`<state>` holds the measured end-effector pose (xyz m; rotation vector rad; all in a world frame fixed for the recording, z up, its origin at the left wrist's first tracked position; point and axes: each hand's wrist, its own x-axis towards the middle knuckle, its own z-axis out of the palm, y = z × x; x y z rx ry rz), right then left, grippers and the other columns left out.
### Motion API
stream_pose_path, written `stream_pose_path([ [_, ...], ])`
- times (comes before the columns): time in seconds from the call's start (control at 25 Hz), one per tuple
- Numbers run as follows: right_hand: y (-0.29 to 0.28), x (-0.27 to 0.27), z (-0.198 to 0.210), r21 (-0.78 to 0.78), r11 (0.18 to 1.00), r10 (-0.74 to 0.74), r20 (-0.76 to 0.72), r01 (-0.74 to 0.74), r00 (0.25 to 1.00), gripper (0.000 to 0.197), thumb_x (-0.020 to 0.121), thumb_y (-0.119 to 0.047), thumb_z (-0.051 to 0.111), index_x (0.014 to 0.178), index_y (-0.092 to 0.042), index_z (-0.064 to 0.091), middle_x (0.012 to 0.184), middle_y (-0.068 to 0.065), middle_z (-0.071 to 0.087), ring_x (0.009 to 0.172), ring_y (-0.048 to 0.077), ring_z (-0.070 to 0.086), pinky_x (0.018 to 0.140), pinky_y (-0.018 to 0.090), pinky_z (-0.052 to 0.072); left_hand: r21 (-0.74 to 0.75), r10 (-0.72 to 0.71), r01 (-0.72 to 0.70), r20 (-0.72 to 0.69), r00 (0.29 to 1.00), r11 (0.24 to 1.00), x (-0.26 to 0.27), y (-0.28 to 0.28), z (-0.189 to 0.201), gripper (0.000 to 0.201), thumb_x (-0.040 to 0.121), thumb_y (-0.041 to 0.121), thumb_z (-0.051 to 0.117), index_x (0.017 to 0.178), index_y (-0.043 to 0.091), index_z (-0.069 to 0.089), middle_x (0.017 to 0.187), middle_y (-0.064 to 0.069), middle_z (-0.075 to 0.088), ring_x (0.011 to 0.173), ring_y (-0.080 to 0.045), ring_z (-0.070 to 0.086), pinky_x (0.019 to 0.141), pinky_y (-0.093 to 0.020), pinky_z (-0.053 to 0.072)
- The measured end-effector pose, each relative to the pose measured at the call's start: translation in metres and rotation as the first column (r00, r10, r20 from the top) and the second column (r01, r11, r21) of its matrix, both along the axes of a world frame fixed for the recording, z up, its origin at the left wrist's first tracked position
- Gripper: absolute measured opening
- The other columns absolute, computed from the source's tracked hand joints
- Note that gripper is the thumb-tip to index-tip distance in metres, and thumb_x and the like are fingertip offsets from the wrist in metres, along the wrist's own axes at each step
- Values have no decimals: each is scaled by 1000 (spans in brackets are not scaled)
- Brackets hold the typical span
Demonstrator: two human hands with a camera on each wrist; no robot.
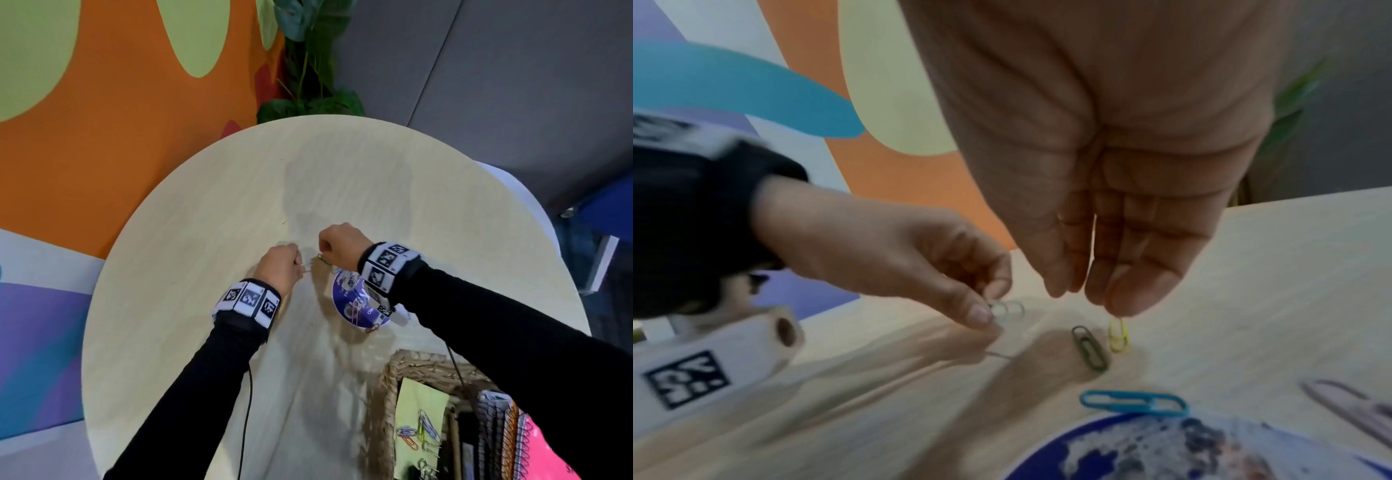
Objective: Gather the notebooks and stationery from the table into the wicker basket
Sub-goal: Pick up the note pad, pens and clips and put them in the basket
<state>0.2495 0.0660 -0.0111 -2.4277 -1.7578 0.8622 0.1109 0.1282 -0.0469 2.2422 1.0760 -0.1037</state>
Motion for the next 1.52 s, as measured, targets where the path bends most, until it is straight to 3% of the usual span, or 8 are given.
stream_pose_path([
  [0.08, 12, -3, -11, -30, 999, 15, 39, -14, 999, 20, 88, -6, 50, 102, -3, 64, 110, 17, 66, 100, 32, 62, 83, 35, 50, -16, 83, -82, 79, 993, 997, -13, -13, 8, 14, 90, 6, 57, 77, 12, 53, 78, 0, 61, 64, -6, 58, 53, -8, 46],
  [0.16, 19, -4, -19, -68, 998, 15, 84, -9, 996, 21, 88, -5, 50, 104, -1, 63, 111, 18, 65, 100, 34, 62, 82, 36, 50, -35, 122, -119, 127, 984, 992, -28, -27, 15, 14, 90, 9, 59, 78, 13, 53, 71, 6, 53, 57, 6, 45, 51, -1, 42],
  [0.44, 24, -9, -14, -160, 987, 39, 115, -21, 993, 22, 88, -5, 55, 105, 4, 64, 111, 22, 67, 101, 35, 64, 79, 33, 50, -56, 199, -192, 178, 964, 980, -77, -68, 13, 12, 85, 17, 68, 79, 19, 57, 72, 5, 58, 58, 3, 48, 50, -6, 37],
  [0.64, -20, -8, 58, -29, 997, 72, 18, -71, 997, 15, 79, -13, 68, 90, -3, 70, 88, 9, 70, 79, 23, 59, 66, 26, 40, -164, 249, -211, 270, 930, 964, -86, -110, 31, 14, 80, 15, 73, 79, 16, 59, 69, 9, 63, 64, 1, 59, 62, 0, 41],
  [0.88, -183, -21, 110, -53, 998, -51, -176, 42, 983, 9, 75, -19, 71, 84, -18, 70, 61, -11, 56, 57, 6, 50, 61, 24, 42, -133, 25, 35, 423, 906, 991, -74, -170, 66, 14, 82, 5, 67, 80, 19, 68, 70, 20, 66, 72, 12, 57, 63, 3, 36],
  [1.04, -245, -36, 63, -251, 962, -144, -136, 106, 980, 12, 79, -14, 68, 90, -12, 70, 91, 7, 71, 82, 20, 63, 75, 29, 49, -17, -193, 224, 448, 873, 974, -67, -203, 82, 20, 85, 4, 61, 87, 20, 73, 88, 8, 71, 75, 11, 59, 71, 1, 39],
  [1.24, -243, -51, 15, -346, 924, -164, 26, 162, 986, 21, 79, -3, 65, 99, -2, 70, 104, 17, 70, 98, 31, 65, 80, 34, 52, 136, -497, 479, 189, 847, 867, -62, -249, 91, 27, 84, 0, 54, 99, 13, 73, 101, -5, 70, 99, -22, 62, 88, -34, 51],
  [1.52, -254, -35, 39, -267, 899, -354, 22, 346, 935, 12, 81, -4, 63, 88, 2, 72, 77, 9, 67, 74, 23, 65, 73, 30, 57, 173, -576, 671, -390, 719, 721, -47, -284, 99, 27, 85, -2, 49, 103, 9, 66, 107, -9, 64, 109, -30, 53, 95, -41, 37],
])
